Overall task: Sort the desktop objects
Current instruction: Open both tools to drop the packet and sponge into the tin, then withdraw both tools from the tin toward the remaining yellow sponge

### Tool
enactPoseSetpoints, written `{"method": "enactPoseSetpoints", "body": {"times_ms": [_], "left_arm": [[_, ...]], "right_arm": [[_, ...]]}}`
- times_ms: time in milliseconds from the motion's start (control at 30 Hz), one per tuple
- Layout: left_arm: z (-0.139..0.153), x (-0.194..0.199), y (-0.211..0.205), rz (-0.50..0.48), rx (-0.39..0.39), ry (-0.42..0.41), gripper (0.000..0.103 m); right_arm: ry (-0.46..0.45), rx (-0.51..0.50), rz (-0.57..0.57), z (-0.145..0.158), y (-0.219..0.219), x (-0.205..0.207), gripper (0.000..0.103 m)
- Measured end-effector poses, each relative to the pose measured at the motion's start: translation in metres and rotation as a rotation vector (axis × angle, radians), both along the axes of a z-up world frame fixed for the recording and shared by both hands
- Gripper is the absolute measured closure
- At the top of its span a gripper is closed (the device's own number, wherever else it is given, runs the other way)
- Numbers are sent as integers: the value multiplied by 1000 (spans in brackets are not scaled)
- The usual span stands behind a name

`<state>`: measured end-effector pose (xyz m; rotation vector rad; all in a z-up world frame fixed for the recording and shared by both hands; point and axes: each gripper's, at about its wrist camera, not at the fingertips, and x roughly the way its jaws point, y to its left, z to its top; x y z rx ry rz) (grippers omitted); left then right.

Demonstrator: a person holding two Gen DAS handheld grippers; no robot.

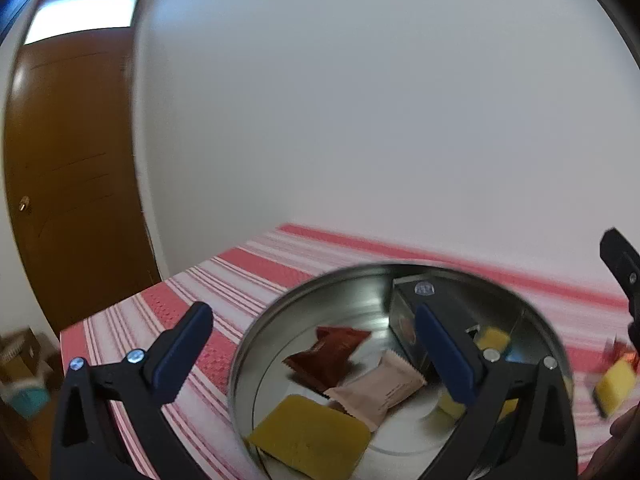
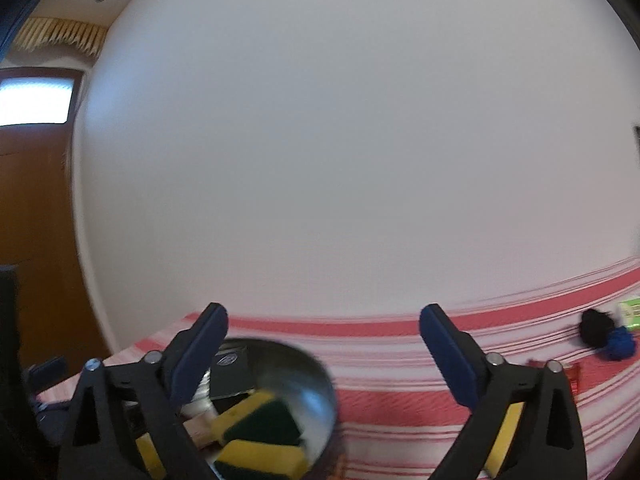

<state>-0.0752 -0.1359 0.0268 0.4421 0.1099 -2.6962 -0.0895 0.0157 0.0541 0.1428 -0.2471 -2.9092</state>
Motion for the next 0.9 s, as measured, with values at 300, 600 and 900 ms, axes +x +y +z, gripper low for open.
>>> {"method": "enactPoseSetpoints", "body": {"times_ms": [300,600,900], "left_arm": [[-1,18,20,-22,5,83,1],[-4,10,29,-28,-6,22,1],[-2,16,34,-42,-5,13,0]], "right_arm": [[27,-13,-120,-2,8,5,1],[51,20,-160,-5,2,6,1],[-10,-16,-200,-10,14,-1,1]]}}
